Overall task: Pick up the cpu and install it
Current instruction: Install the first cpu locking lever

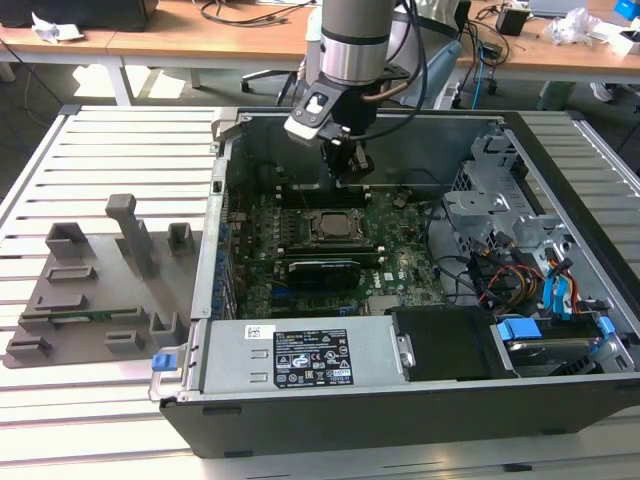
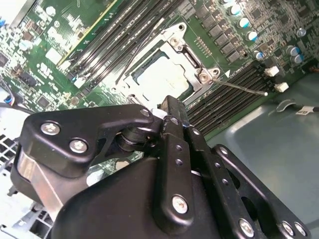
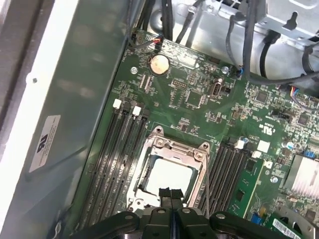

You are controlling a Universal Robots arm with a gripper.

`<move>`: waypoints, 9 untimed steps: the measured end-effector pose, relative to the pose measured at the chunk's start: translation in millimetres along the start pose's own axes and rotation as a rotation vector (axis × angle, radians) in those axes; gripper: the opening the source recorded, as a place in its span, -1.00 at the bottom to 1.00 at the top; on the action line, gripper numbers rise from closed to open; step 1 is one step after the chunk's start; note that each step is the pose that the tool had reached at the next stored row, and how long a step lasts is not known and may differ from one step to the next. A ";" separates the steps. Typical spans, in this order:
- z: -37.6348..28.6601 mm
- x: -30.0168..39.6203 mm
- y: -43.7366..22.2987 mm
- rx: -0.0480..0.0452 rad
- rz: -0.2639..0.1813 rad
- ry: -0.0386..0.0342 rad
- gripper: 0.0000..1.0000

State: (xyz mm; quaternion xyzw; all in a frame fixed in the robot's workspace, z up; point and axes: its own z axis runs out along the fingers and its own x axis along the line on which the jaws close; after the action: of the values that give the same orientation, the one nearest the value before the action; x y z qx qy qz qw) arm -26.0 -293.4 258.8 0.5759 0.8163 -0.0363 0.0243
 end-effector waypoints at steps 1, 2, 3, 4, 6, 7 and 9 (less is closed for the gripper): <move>0.0 0.0 0.0 -0.0008 -0.010 -0.0004 -0.79; 0.0 0.0 0.0 -0.0013 -0.018 -0.0007 -0.79; 0.1 0.0 0.0 -0.0016 -0.021 -0.0008 -0.79; 0.1 0.0 0.1 -0.0020 -0.025 -0.0009 -0.79; 0.1 0.0 0.1 -0.0034 -0.043 -0.0015 -0.79; 0.0 0.0 0.1 -0.0034 -0.046 -0.0024 -0.79; 0.0 -0.1 0.1 -0.0033 -0.051 -0.0033 -0.79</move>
State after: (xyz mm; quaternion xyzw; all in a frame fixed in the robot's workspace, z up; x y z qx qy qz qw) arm -25.9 -293.4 258.8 0.5550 0.8307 -0.0366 0.0257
